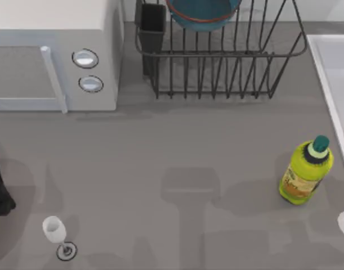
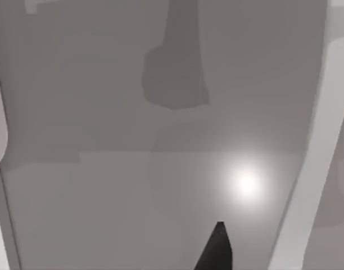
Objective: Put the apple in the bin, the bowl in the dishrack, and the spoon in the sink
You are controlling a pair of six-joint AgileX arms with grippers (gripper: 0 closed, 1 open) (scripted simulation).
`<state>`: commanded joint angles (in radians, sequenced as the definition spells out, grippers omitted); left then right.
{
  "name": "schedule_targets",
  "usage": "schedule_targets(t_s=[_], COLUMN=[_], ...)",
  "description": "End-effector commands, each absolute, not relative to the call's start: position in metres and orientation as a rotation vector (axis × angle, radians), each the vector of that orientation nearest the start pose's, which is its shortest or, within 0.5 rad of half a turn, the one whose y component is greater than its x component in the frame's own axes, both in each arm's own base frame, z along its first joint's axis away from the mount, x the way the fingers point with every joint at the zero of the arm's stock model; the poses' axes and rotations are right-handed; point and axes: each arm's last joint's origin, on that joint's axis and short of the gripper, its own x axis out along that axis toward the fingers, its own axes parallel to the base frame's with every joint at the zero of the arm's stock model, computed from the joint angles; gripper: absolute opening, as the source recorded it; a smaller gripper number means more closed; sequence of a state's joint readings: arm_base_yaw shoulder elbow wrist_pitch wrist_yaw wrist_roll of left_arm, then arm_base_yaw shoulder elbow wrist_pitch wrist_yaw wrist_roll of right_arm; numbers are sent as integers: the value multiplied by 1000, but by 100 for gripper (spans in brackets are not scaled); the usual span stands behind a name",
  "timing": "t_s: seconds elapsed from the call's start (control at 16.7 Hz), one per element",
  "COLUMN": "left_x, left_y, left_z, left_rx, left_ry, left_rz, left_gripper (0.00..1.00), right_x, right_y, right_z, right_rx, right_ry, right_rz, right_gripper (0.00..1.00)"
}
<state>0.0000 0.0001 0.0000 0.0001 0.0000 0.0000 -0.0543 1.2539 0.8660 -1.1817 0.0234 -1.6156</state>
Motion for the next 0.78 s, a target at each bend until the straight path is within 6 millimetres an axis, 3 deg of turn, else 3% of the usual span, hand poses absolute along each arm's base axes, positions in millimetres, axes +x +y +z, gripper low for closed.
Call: schedule_targets(t_s=[0.36,0.54,0.78], left_x=[106,106,106], left_y=[-1,-1,-1], left_z=[160,160,160], left_rx=[0,0,0], left_ry=[0,0,0], left_rz=[0,0,0], left_gripper=[100,100,100], right_x=[205,233,293], right_y=[-12,-14,-20], right_z=[220,235,258], right_rx=[-1228,-1266,-1319], right_ry=[1257,1292,1336], right_rz=[1182,1167,1147], right_gripper=[0,0,0])
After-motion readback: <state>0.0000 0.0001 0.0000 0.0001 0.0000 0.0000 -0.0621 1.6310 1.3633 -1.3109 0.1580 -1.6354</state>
